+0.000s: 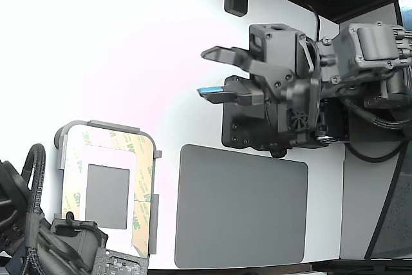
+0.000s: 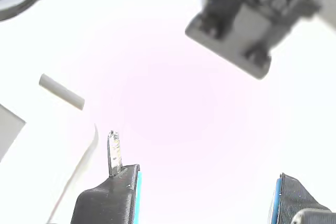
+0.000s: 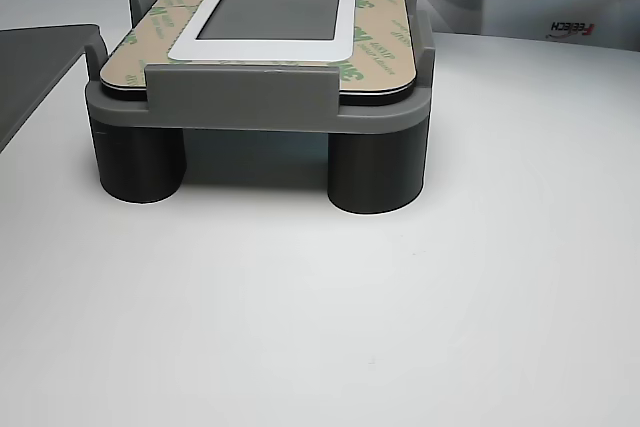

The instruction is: Peel off protective film from adhesive tape.

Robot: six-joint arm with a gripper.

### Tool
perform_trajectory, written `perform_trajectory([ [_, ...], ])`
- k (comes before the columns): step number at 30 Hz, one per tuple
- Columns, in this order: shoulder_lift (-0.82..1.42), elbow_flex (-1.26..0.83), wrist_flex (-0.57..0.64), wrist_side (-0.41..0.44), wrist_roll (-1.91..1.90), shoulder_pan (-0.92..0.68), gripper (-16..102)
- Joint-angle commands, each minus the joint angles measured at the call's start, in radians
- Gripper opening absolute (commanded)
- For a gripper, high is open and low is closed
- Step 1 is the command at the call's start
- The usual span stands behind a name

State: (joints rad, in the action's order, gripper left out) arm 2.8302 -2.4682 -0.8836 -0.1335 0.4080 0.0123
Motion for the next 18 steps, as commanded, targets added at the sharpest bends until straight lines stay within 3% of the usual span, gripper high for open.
perform_trajectory([
  [1,0.112,-0.026,-0.069,-0.057,-0.400,0.104,100],
  [6,0.124,-0.095,-0.086,-0.066,-0.388,0.124,100],
  [9,0.124,-0.133,-0.080,-0.008,-0.422,0.126,100],
  [18,0.121,-0.167,-0.080,0.012,-0.431,0.126,100],
])
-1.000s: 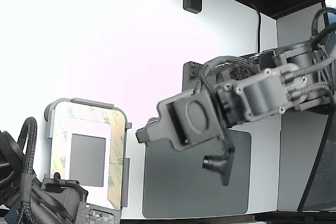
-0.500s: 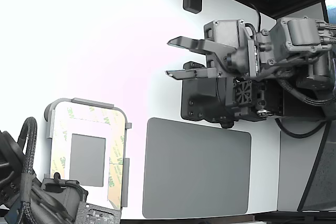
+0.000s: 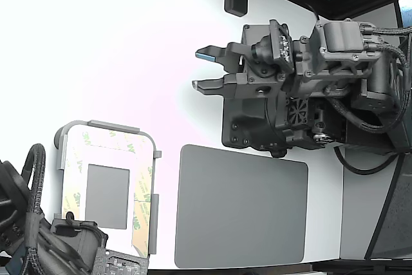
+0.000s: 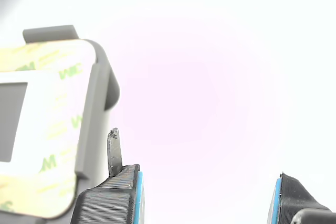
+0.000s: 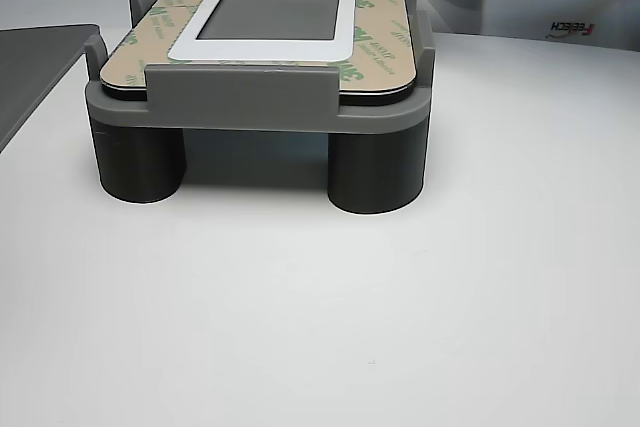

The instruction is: Peel off protective film from adhesive tape.

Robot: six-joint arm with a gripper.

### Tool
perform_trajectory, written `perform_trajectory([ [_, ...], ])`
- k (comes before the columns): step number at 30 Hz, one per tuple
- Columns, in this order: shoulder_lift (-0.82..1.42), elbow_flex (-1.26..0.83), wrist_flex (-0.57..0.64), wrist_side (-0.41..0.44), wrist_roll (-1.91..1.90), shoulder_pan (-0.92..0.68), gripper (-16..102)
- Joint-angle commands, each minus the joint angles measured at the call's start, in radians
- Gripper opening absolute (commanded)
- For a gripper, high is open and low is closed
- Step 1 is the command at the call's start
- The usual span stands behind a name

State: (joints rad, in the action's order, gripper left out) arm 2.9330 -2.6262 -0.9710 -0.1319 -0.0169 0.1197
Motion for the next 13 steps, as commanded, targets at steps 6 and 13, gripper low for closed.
perform_trajectory([
  [6,0.023,-0.012,0.008,0.041,-0.023,0.020,100],
  [13,0.021,-0.012,0.009,0.092,-0.055,0.018,100],
])
